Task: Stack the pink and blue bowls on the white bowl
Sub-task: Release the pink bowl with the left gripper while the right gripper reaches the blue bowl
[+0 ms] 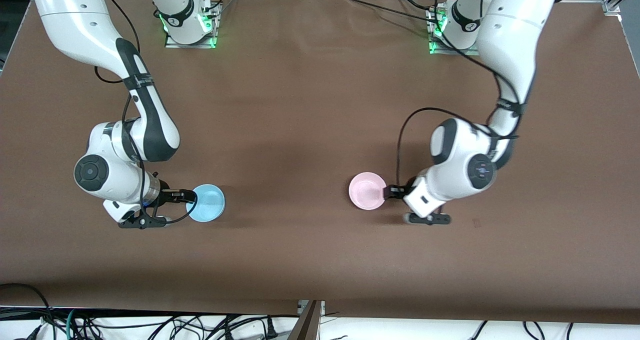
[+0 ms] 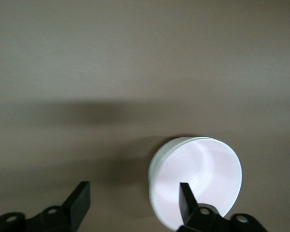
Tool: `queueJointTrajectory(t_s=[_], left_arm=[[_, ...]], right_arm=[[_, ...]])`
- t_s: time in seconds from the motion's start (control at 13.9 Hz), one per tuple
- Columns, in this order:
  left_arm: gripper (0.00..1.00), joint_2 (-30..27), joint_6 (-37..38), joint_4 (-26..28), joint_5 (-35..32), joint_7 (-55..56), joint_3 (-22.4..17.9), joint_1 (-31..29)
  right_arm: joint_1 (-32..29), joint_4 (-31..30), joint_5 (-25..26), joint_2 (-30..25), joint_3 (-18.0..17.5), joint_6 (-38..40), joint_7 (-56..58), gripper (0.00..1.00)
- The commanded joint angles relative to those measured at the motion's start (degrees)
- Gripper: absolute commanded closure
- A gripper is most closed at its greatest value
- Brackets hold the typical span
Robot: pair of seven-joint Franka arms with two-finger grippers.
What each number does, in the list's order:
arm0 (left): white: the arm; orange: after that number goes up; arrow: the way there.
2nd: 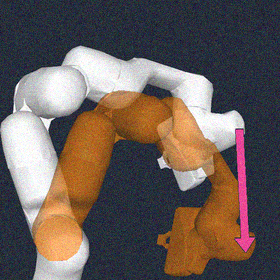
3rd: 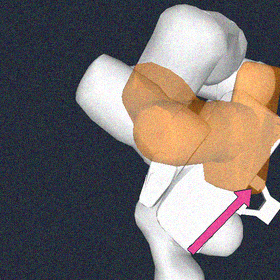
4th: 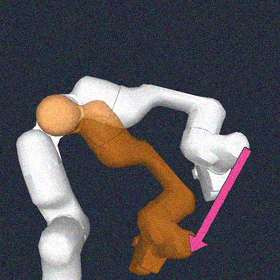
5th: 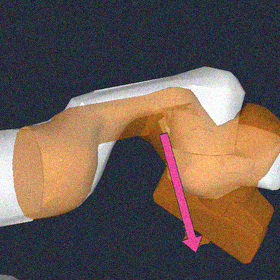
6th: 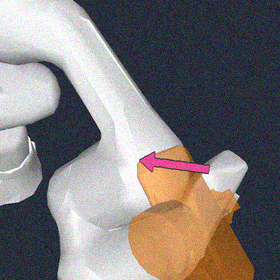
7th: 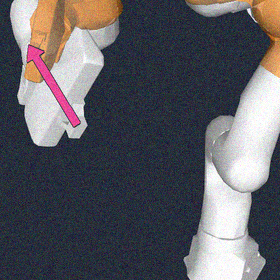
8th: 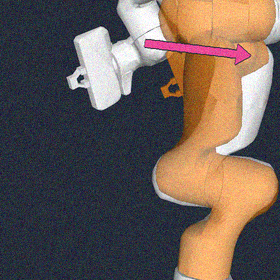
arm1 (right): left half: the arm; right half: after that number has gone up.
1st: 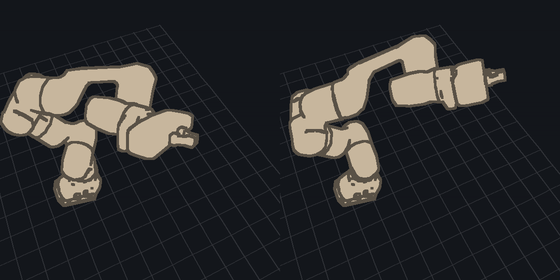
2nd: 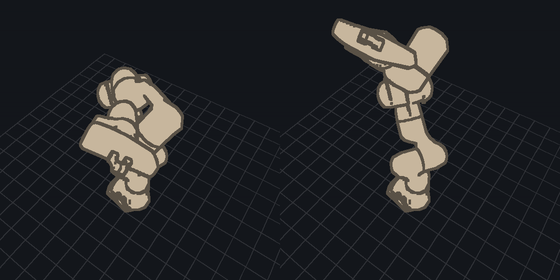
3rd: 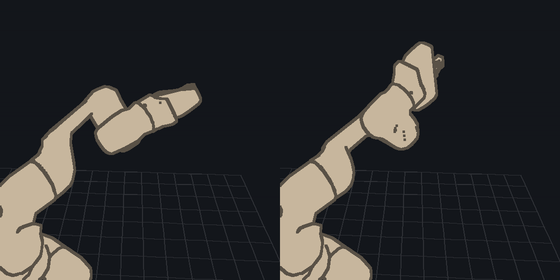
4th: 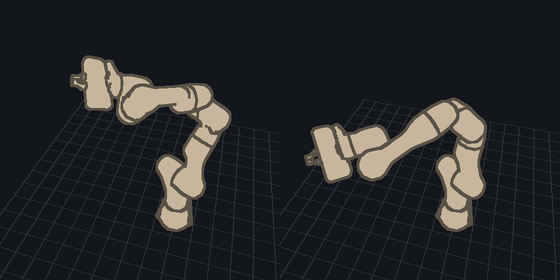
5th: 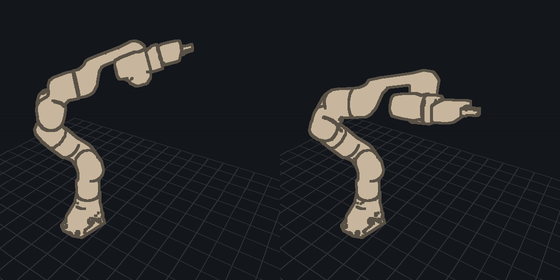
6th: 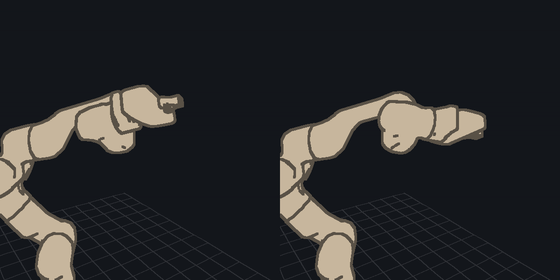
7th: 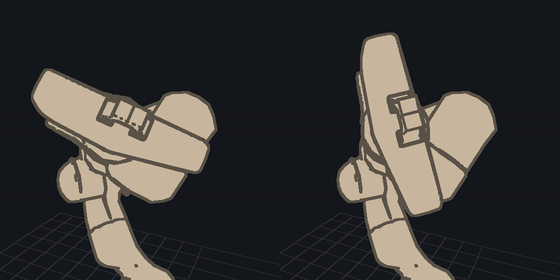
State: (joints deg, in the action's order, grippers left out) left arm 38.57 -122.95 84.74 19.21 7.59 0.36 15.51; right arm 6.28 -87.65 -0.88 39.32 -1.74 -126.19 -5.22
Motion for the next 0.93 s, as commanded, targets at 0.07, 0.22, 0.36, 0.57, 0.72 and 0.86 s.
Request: queueJointTrajectory(t_s=[0.07, 0.22, 0.36, 0.57, 0.72, 0.86], left_arm=[[0.0, -14.0, 19.6, 1.5, -1.0, 0.1, -4.6, -6.5], [0.0, -20.1, 24.6, 1.6, -6.8, -0.1, -4.9, -10.1], [0.0, -24.2, 29.1, 1.5, -15.0, -0.2, -4.5, -10.5], [0.0, -27.9, 34.6, 1.3, -16.0, -0.1, -4.4, -13.0], [0.0, -29.0, 35.9, 1.3, -16.1, -0.2, -4.4, -13.9], [0.0, -29.0, 36.6, 1.3, -17.3, -0.9, -4.3, -14.1]], right_arm=[[-0.1, 1.3, 0.1, 3.3, -0.4, -2.0, 0.8, 0.18], [0.0, 1.4, -0.3, 4.4, -0.4, -4.2, 0.2, 0.27], [0.1, 1.4, -0.4, 4.5, -0.4, -4.6, 0.0, 0.49], [0.3, 1.4, -0.6, 4.5, -0.6, -4.5, -1.2, 1.0], [1.0, 1.6, -0.4, 4.5, -0.7, -4.2, -4.8, 1.0], [3.6, 4.6, -0.5, 4.0, -0.8, -0.6, -10.0, 1.0]])
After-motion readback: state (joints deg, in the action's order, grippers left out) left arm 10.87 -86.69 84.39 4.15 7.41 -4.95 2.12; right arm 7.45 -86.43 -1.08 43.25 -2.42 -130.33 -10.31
